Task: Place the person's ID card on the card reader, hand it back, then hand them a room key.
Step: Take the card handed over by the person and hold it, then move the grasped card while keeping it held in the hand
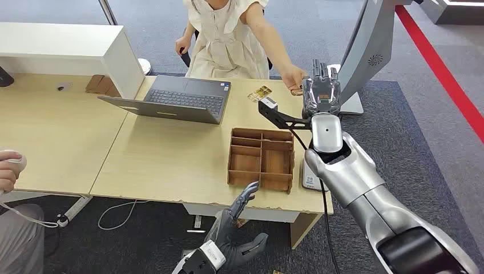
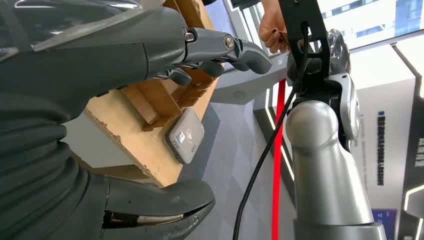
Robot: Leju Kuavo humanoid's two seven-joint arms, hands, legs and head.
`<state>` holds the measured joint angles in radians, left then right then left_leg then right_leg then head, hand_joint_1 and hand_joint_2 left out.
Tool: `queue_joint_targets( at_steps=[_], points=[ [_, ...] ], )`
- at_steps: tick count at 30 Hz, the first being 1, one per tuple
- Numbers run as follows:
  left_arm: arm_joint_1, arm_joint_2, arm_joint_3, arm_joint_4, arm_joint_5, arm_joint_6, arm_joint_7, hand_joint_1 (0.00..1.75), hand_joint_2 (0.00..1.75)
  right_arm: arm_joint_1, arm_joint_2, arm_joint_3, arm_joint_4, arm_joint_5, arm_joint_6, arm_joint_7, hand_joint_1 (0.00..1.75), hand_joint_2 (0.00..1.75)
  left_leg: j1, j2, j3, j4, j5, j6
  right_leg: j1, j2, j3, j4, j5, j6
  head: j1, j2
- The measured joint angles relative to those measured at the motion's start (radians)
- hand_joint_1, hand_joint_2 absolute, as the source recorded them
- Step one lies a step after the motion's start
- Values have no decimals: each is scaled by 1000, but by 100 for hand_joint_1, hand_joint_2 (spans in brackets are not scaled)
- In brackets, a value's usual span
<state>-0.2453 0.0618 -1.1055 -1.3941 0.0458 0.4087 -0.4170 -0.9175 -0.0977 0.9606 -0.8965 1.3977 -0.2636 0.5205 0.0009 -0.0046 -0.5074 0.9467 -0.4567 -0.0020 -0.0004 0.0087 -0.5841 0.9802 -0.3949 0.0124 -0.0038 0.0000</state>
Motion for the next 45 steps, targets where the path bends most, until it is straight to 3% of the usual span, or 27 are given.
queue_joint_targets(
  at_steps=[14,26,36,45],
  points=[
    [0,0,-1,1,0,-28,-1,0,175,22,-26,-6,-2,-22,4,-1,175,175,0,0,0,0,0,0,0,0,0,0,0,0,0,0],
    [3,-1,6,1,-19,-34,1,0,175,77,-93,-29,-42,-96,-18,10,175,175,0,0,0,0,0,0,0,0,0,0,0,0,0,0],
    [19,-1,29,-2,-29,14,13,0,175,201,-114,-54,-40,-150,-80,-64,175,175,0,0,-1,0,0,0,0,0,0,0,0,0,0,0],
    [32,0,47,-15,-39,50,37,0,175,293,-75,-51,33,-194,-157,-158,175,175,0,0,-1,0,0,0,0,0,0,0,0,0,0,0]
  ],
)
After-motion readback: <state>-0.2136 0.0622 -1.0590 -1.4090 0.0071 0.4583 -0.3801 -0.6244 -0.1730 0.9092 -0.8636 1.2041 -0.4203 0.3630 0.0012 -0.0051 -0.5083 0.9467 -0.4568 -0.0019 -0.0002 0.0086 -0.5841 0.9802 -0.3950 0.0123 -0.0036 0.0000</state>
